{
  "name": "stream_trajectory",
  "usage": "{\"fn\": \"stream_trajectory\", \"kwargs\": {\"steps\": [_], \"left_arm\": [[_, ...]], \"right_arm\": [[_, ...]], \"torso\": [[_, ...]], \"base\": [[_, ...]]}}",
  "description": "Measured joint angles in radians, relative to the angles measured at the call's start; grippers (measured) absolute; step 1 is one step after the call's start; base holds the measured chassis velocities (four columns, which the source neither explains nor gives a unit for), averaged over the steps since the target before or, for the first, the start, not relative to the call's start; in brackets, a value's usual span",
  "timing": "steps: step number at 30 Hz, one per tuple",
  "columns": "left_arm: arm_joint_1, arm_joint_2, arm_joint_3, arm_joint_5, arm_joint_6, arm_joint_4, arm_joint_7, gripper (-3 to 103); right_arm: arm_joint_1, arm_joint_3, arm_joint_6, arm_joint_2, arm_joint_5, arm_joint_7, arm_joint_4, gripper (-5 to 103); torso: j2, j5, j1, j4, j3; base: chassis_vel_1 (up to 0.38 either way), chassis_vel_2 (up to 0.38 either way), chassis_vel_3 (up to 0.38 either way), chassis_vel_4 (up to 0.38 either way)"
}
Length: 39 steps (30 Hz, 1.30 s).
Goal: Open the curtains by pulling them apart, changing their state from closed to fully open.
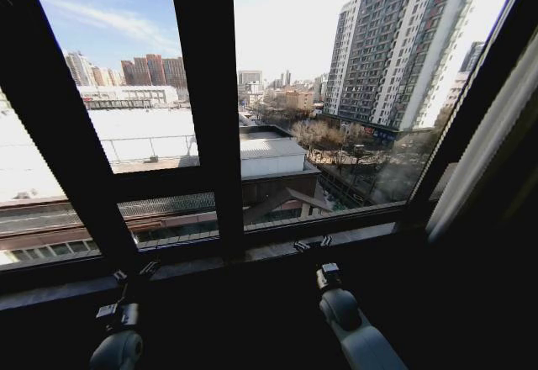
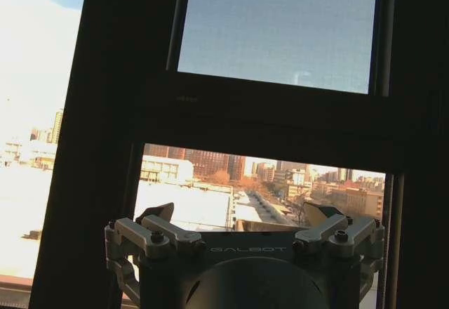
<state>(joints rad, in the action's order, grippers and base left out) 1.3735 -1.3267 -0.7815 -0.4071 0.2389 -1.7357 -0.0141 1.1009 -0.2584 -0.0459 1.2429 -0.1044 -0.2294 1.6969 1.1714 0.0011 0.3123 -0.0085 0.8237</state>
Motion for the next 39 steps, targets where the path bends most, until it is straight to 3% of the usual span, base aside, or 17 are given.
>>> {"fn": "stream_trajectory", "kwargs": {"steps": [12, 30, 39], "left_arm": [[0.000, 0.000, 0.000, 0.000, 0.000, 0.000, 0.000, 100], [0.000, 0.000, 0.000, 0.000, 0.000, 0.000, 0.000, 100], [0.000, 0.000, 0.000, 0.000, 0.000, 0.000, 0.000, 100]], "right_arm": [[0.000, 0.000, 0.000, 0.000, 0.000, 0.000, 0.000, 100], [0.000, 0.000, 0.000, 0.000, 0.000, 0.000, 0.000, 100], [0.000, 0.000, 0.000, 0.000, 0.000, 0.000, 0.000, 100]], "torso": [[0.000, 0.0003, 0.000, -0.0003, 0.000], [0.001, 0.0003, -0.001, -0.0001, 0.000], [-0.001, 0.0001, 0.001, 0.0000, 0.000]], "base": [[0.062, -0.087, -0.080, 0.085], [0.268, -0.269, -0.275, 0.271], [0.016, -0.030, -0.029, 0.051]]}}
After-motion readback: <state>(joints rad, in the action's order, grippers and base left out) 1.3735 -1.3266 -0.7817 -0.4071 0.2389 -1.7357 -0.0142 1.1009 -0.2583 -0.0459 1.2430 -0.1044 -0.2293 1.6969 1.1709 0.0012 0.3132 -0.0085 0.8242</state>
